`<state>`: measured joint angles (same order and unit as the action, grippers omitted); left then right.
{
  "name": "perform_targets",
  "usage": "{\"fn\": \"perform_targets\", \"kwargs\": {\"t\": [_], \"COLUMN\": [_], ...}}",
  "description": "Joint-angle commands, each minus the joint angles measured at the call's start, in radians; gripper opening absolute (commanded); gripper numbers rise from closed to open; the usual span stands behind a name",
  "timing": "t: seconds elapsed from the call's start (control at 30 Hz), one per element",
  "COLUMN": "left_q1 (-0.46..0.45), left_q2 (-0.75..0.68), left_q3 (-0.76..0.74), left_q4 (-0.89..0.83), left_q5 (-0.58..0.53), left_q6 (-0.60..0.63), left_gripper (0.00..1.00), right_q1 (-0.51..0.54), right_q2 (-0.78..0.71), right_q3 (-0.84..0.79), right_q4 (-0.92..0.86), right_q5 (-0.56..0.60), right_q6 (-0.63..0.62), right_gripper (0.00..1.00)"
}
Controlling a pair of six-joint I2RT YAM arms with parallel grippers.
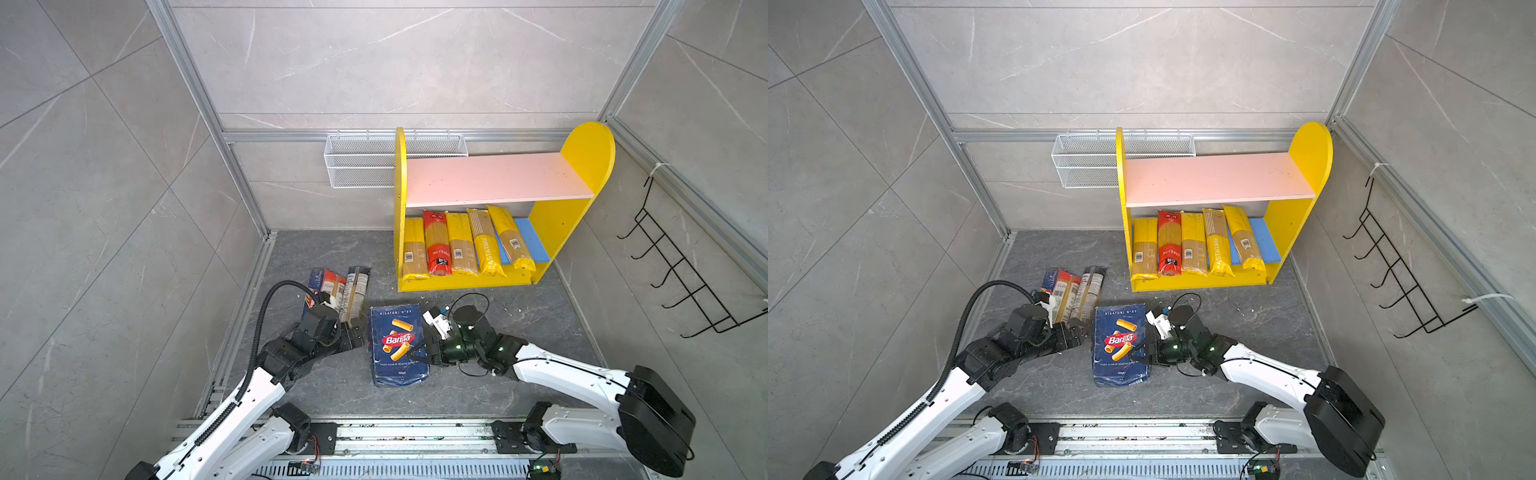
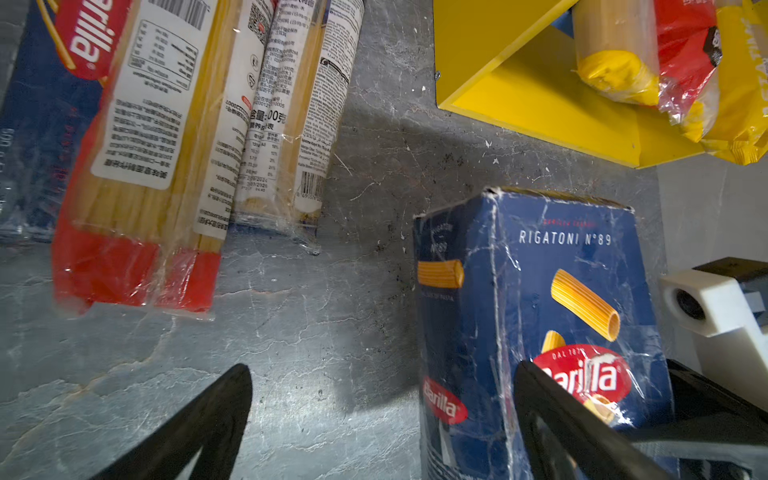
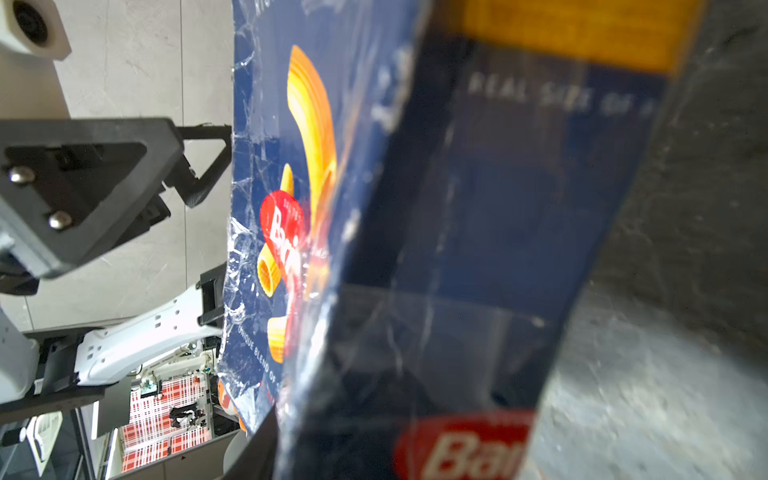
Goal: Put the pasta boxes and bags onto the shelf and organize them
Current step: 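Lift the rigatoni box with the right gripper and carry it toward the shelf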
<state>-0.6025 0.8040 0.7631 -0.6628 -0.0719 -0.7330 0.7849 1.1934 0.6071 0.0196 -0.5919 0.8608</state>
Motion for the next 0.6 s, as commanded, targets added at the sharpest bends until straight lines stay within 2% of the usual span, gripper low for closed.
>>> {"fn": "perform_targets", "kwargs": {"t": [0.0,0.37,0.57], "left_q1": [-0.006,-0.006,-0.006], "left_q2": [-0.013,0.054,0.087], "left_q3": [0.052,0.113,0.146], "left_q4": [-0.04,-0.01,0.007], "left_q5": [-0.031,-0.006,0.006], "left_q6": [0.022,0.038,0.06], "left_gripper": [1.0,1.0,1.0], "right_q1": [-0.003,-0.012,-0.064], "right_q2": [-0.096,-0.205,-0.224], "right_q3": [0.097,0.281,0.413], "right_q4": [-0.048,-0.333,-0.505], "right_q5": [-0.008,0.051,0.071], "right_q6": [-0.085,-0.155,-0.205], "right_gripper": [0.29,0.29,0.29]}}
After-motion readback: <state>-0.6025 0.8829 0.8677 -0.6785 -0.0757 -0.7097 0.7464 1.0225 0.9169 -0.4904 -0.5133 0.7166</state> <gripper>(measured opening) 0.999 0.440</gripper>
